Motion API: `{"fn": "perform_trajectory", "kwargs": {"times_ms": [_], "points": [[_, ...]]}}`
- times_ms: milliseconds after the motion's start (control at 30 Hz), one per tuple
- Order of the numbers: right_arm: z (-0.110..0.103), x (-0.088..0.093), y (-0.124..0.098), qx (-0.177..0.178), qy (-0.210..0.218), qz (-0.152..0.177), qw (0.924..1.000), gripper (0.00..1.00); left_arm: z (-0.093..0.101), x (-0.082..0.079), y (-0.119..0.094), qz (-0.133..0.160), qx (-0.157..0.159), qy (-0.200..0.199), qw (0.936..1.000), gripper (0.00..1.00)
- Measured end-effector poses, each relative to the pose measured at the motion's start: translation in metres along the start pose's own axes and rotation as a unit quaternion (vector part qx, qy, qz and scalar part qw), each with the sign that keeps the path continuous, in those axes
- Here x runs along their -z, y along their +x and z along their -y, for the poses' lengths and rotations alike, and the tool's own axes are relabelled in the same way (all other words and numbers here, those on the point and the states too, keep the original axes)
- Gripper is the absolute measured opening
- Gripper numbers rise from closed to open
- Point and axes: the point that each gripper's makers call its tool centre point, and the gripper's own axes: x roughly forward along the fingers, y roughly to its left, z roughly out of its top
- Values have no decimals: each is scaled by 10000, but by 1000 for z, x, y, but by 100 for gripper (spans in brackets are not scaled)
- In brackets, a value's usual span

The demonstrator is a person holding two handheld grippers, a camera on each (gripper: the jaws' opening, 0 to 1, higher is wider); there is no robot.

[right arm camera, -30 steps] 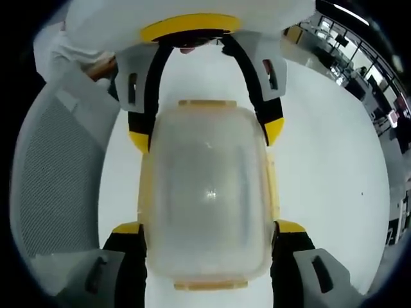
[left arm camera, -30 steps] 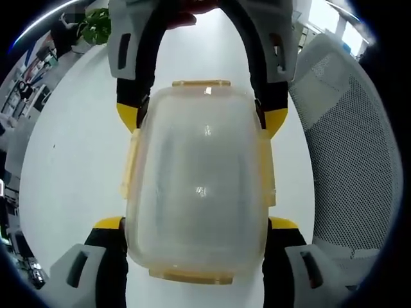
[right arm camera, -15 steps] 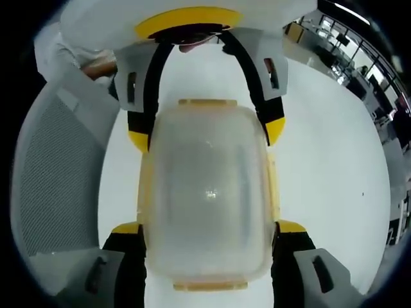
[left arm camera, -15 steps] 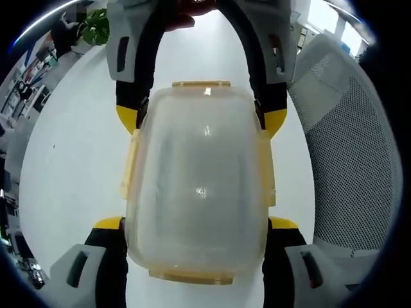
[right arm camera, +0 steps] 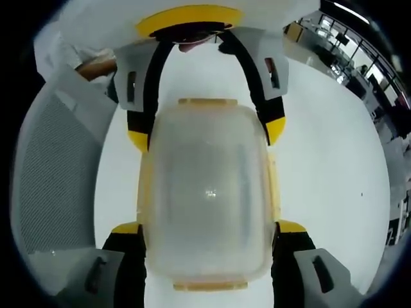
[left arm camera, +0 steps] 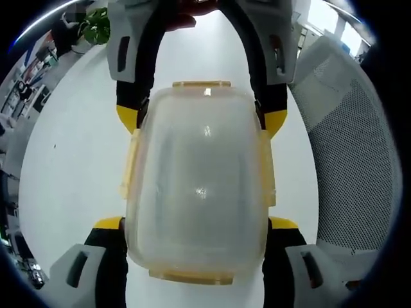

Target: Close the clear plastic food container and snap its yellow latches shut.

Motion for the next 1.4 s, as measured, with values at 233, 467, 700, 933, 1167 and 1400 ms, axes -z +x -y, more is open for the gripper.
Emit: {"fn": "perform_trajectory", "kwargs": {"times_ms": [233, 467, 700, 933, 1167, 1400], "points": [[5, 1, 0, 11, 6, 6, 10000, 81, -5, 0, 1, 12, 10, -3, 10000, 88], [12, 2, 0, 18, 19, 31, 10000, 81, -12, -1, 2, 17, 20, -10, 10000, 89], [18, 3, 1, 12, 9, -2, 10000, 82, -17, -2, 4, 32, 26, -19, 10000, 89], [24, 3, 1, 0, 7, 42, 10000, 82, -23, -3, 5, 44, 20, -51, 10000, 89], [29, 4, 0, -11, 24, 60, 10000, 82, -27, -4, 4, 50, 32, -63, 10000, 89], [32, 5, 1, -36, 63, 97, 9999, 83, -32, -5, 5, 74, 35, -73, 9999, 89]]}}
